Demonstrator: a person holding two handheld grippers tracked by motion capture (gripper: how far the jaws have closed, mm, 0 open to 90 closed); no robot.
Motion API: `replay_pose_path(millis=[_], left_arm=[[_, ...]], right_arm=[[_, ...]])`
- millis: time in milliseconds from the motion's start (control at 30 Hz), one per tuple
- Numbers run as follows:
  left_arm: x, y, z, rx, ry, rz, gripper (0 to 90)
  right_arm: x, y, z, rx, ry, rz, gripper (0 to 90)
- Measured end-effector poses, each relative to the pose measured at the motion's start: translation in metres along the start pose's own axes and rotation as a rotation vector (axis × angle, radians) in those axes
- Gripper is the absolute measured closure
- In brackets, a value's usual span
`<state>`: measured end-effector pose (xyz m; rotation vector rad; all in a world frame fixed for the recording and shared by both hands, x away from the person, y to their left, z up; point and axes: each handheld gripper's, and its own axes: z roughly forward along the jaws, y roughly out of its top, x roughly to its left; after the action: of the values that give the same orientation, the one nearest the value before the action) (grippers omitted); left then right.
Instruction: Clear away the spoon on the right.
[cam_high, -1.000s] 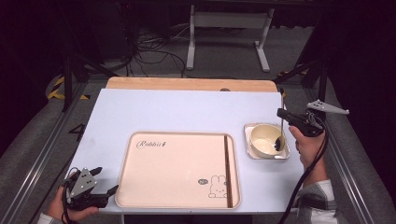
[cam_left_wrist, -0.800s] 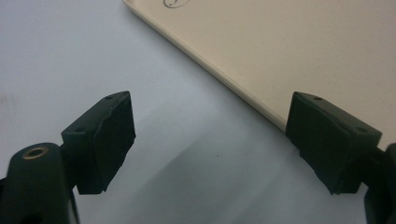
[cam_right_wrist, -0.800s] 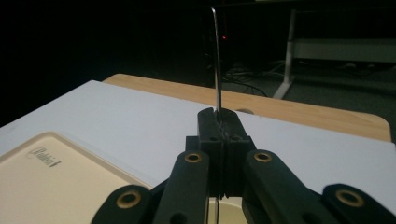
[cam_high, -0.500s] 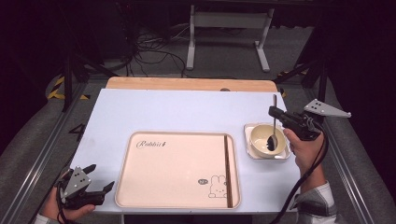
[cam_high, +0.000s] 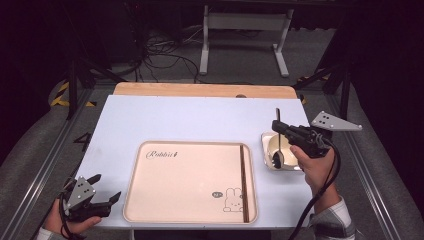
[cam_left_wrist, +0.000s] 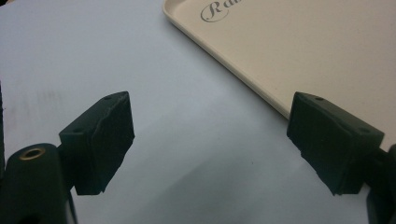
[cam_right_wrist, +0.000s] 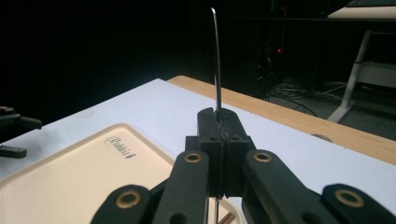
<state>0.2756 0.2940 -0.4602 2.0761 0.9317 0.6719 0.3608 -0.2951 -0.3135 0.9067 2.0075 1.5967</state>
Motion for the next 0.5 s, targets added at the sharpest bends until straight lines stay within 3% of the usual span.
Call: replay_pose_path(millis=[267,500], left_arm=[[0.005,-0.002,0.003,0.004,0.024,-0.014,15.9],[-0.001,0.003,0.005,0.000,0.000,0.019,15.9]], right_arm=[[0.019,-0.010,0.020,0.038,0.051,-0.012,90.0],[0.041,-0.025,0.043,0.073,0.081,-0.021,90.0]])
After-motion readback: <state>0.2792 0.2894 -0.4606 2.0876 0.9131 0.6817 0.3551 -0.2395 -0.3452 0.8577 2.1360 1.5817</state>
